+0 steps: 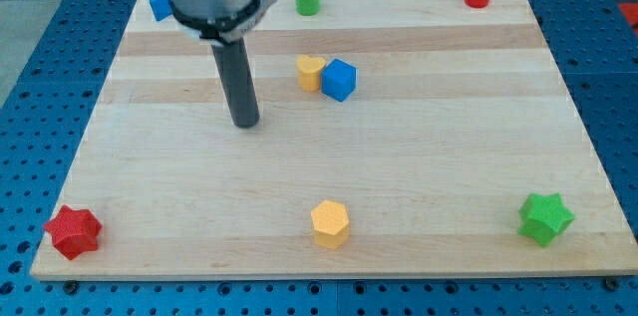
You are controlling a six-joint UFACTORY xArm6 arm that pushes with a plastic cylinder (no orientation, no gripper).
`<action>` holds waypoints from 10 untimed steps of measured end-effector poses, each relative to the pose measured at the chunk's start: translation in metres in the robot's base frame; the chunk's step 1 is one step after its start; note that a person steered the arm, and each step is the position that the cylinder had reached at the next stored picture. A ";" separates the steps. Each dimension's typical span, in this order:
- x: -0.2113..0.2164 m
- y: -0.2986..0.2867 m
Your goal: Move your arm towards the yellow hexagon
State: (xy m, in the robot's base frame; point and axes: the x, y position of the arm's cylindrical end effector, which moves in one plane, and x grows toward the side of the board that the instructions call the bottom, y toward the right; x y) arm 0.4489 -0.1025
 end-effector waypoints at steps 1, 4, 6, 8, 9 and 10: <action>0.032 0.021; 0.104 0.040; 0.112 0.044; 0.119 0.046; 0.119 0.046; 0.119 0.046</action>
State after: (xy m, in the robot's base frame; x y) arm 0.5674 -0.0560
